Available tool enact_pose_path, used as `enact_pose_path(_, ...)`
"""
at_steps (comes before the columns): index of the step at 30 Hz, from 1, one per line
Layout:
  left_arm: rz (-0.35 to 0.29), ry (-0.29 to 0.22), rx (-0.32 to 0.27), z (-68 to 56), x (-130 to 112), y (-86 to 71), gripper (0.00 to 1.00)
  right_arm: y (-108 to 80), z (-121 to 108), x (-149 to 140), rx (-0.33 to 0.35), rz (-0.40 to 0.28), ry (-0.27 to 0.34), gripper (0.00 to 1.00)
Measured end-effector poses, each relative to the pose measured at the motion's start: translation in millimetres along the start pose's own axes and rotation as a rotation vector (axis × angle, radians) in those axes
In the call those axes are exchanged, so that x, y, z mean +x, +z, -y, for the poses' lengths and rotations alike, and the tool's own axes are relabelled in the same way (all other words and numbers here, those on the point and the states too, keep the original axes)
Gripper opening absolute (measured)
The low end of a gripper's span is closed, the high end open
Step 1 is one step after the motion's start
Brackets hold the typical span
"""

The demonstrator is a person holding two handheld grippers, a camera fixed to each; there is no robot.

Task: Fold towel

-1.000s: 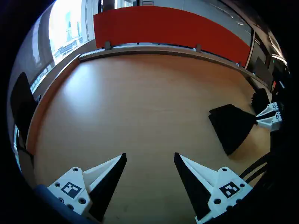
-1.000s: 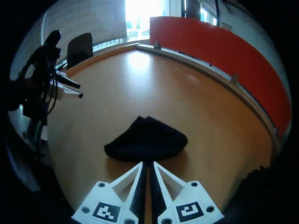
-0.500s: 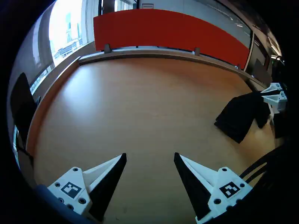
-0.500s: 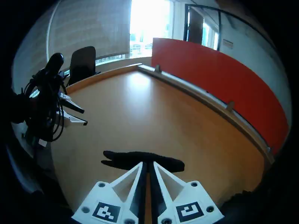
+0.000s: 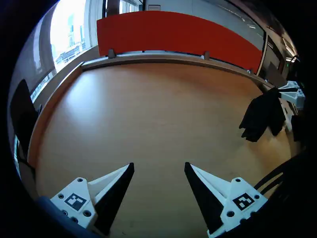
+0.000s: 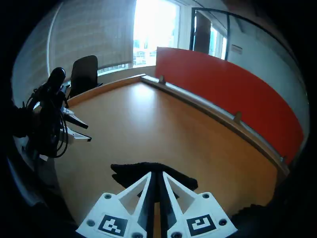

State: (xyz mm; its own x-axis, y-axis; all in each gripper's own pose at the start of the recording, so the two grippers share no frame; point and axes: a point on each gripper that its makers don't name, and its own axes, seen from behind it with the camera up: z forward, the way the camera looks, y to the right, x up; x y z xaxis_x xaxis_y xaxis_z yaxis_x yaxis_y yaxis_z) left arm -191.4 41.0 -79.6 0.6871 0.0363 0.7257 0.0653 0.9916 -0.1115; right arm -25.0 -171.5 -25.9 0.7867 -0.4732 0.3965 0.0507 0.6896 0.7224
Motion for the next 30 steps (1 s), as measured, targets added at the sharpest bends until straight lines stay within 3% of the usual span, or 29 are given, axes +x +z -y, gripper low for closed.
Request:
enact_pose_path(11,0.000,0.007,-0.003,-0.3,1.6,1.5,0.94,-13.4,-25.3,13.3,-0.036,-0.024,0.028,0.05)
enact_pose_path(30,0.001,0.017,-0.001,-0.5,5.9,3.0,0.94,-60.2,-121.8,11.6,-0.174,-0.010,0.049,0.05)
